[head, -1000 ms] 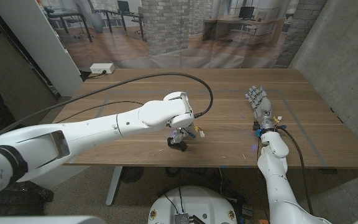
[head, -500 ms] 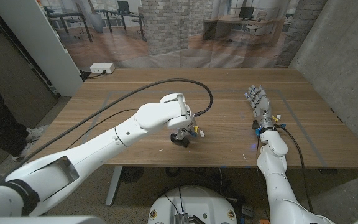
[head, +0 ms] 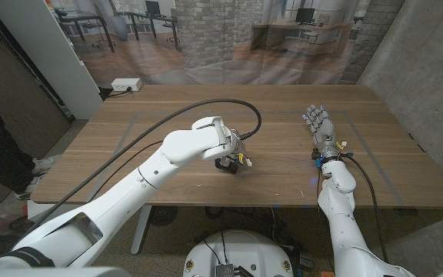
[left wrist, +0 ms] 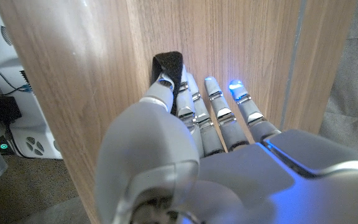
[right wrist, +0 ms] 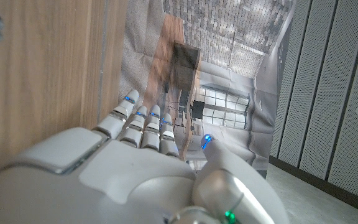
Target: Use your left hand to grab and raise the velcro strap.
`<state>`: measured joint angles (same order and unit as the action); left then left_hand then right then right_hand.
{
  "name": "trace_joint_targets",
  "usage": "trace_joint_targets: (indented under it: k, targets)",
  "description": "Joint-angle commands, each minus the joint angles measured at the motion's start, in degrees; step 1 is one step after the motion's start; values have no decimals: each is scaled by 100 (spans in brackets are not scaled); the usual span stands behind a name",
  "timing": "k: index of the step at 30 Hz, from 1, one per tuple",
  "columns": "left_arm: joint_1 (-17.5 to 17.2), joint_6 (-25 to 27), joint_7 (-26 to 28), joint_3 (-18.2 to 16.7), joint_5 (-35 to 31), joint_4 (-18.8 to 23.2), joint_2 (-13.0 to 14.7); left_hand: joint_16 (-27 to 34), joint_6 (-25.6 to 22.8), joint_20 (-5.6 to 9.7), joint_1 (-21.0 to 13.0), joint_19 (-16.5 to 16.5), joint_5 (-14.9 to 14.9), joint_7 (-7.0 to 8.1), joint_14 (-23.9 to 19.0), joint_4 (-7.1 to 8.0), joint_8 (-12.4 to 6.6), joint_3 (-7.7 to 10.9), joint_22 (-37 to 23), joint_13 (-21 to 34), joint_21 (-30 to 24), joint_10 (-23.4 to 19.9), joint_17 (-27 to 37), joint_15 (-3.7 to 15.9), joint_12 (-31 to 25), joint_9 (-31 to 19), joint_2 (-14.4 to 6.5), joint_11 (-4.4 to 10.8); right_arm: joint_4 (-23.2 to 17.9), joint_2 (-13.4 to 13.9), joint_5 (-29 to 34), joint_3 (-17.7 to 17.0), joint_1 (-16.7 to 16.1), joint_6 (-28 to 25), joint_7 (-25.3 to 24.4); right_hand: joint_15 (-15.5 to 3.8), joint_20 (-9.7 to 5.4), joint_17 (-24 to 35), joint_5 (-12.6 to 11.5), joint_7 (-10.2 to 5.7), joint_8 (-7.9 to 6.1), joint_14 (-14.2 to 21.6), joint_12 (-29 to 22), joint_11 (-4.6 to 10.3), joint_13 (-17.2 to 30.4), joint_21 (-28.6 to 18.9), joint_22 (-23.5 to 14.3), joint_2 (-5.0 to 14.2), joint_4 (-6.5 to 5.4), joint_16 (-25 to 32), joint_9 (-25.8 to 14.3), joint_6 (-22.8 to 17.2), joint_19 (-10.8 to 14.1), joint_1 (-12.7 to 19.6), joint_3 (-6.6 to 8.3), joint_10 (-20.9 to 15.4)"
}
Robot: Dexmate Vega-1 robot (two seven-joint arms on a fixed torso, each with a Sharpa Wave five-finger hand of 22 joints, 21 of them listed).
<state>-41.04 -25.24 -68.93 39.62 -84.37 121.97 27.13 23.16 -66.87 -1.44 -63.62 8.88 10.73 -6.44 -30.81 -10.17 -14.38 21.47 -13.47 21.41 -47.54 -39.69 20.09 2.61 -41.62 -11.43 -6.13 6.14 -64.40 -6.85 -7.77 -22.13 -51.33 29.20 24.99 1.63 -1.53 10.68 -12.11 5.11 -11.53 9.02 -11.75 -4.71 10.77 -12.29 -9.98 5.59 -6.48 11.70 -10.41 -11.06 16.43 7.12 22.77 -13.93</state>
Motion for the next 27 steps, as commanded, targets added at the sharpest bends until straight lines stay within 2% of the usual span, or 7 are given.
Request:
trace_joint_targets:
  k: [1,15,27]
  targets:
    - [-400,-170,748,-371,-512,234,-107,34,-203,13,-226,49,-17,161,-60,28,-20,11,-25,17,-51,-138,21,790,-61,-35,-134,121,-40,18,10,27,-16,7,-25,2,-28,-4,-45,1,17,35,10,9,20,24,-24,-28,1,-18,-12,-29,-7,-17,-27,-3]
    - [-601,-125,1398,-501,-810,402,-30,25,-244,47,-258,73,-25,156,-96,42,-9,13,-33,1,-127,-180,19,829,-83,-44,-132,140,-156,30,32,62,-74,-8,-66,-2,-29,-4,-51,5,26,35,22,10,20,32,-24,-28,3,-29,-12,-24,-17,-25,-33,5]
    - [-925,222,2699,-586,-1436,634,284,12,-283,65,-260,88,-35,193,-160,63,2,9,-37,-8,-196,-205,3,861,-102,-49,-116,171,-219,36,47,96,-115,-2,-101,4,-31,-5,-57,6,30,36,24,13,20,37,-24,-27,7,-36,-12,-24,-25,-25,-34,-4]
